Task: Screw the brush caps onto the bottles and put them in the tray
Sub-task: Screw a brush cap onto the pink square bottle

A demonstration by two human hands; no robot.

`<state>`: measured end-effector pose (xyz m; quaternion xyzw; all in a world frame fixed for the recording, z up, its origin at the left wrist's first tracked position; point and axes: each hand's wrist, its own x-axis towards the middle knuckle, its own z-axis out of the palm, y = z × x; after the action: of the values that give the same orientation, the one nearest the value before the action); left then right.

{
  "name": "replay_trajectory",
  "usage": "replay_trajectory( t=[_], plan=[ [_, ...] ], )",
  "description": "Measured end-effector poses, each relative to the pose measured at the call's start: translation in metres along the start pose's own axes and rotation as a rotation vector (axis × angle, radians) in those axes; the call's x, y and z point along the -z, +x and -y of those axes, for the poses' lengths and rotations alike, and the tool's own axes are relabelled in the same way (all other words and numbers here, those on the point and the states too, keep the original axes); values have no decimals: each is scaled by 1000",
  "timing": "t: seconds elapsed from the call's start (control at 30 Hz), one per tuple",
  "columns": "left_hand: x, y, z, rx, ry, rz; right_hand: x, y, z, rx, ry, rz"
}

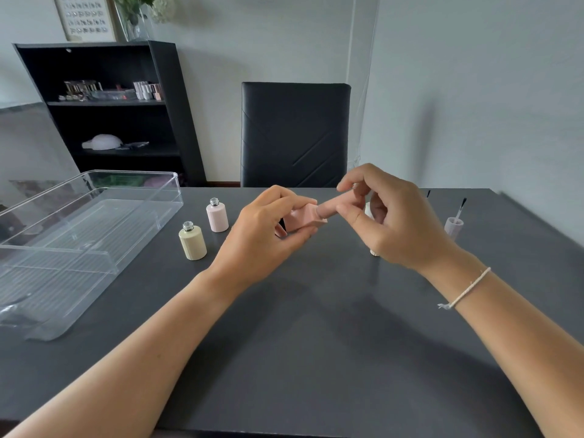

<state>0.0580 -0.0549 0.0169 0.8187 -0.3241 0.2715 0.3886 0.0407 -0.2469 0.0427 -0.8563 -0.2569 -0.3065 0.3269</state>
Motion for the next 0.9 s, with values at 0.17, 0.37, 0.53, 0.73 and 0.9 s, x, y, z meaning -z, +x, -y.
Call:
replay_trajectory(
  t=[0.17,0.37,0.53,0.73,0.9],
  plan=[
    [0,-1,0,3,6,-1,-1,1,-2,-51,-21,-36],
    [0,0,-1,10,-14,-7,2,0,0,12,14,-1],
    [-1,-1,-1,16,-11,8,1,2,-3,-57,-10,-38],
    [-1,-1,-2,25,-25,8,3,0,0,-10,13,-30],
    [0,0,-2,25,-27,-2,2,0,-1,-1,11,-4]
  ],
)
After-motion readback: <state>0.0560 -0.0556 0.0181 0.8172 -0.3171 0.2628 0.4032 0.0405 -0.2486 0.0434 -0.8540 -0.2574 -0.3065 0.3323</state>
